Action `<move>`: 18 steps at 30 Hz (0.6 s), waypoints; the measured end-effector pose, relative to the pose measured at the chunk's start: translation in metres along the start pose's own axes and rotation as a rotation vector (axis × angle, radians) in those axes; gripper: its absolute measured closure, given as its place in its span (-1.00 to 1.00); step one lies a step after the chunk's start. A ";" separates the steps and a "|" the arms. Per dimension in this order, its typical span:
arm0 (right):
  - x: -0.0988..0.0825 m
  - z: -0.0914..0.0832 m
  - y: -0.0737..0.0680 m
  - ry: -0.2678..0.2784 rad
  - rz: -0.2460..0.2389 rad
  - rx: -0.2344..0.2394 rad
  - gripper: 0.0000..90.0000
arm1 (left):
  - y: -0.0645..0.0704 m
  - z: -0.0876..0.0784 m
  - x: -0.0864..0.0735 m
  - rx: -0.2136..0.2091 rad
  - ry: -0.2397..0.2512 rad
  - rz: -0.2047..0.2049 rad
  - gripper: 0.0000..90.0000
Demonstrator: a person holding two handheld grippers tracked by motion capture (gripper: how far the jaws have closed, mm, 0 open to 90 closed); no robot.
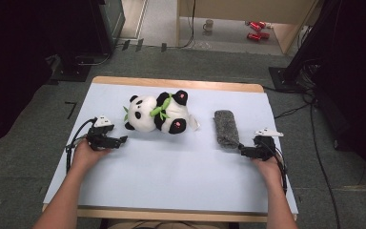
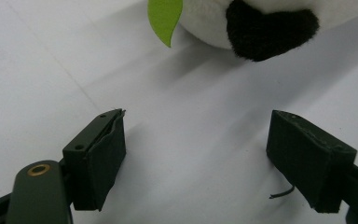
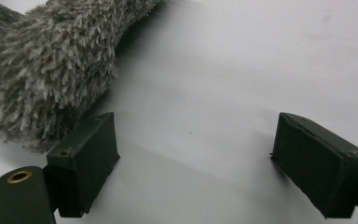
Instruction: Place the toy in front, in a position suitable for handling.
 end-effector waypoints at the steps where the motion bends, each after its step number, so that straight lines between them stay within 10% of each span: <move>1: 0.000 0.000 0.000 0.000 0.000 0.000 -0.70 | 0.000 0.000 0.000 0.000 0.000 0.000 -0.57; 18: 0.000 0.000 0.000 -0.001 -0.001 -0.002 -0.70 | 0.000 0.000 0.000 0.003 -0.002 -0.005 -0.57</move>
Point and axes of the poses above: each handheld gripper's, and its own axes: z roughly forward along the jaws, x roughly out of its top, y roughly to its right, the point moved 10 cm from there along z, roughly forward along the jaws, and after that the axes turned 1 degree about z, right-handed, at the moved point
